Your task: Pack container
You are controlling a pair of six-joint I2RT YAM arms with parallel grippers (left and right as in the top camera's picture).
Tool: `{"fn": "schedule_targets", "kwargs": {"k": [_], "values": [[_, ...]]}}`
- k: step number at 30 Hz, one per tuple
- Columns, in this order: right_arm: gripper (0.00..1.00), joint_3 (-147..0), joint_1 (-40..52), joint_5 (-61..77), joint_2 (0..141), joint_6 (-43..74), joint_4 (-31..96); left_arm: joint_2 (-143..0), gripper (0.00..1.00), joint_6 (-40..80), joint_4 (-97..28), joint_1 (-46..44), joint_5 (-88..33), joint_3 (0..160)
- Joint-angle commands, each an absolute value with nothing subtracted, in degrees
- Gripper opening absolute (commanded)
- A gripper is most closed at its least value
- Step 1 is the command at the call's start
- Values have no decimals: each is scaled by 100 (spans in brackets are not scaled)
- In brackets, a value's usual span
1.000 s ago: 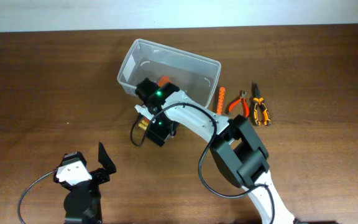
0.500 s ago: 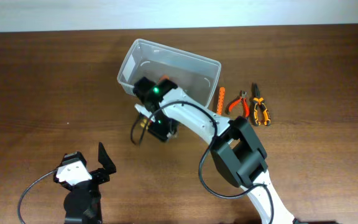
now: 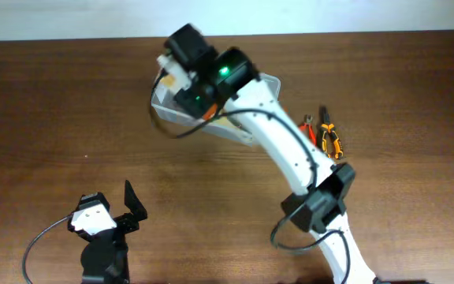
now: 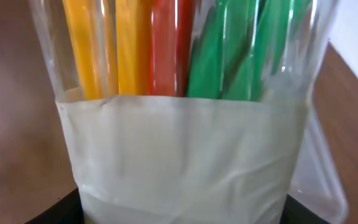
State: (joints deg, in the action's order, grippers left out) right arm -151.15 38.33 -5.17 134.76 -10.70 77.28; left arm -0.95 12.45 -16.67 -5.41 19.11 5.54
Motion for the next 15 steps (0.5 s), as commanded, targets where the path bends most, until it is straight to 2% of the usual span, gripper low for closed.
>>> {"fn": "schedule_targets", "kwargs": {"k": [1,8,15], "values": [[56,-14942,3046,-773,13673,-1041,7408,-69,99,1194,-1671,-563,1933,532],[55,-14676,2290,38,13937,-1041,7133,-69,99,1194,-1671,-563,1931,532],[54,-14079,2344,193,14000,-1087,7011,-69,99,1194,-1671,-563,1933,532]]}}
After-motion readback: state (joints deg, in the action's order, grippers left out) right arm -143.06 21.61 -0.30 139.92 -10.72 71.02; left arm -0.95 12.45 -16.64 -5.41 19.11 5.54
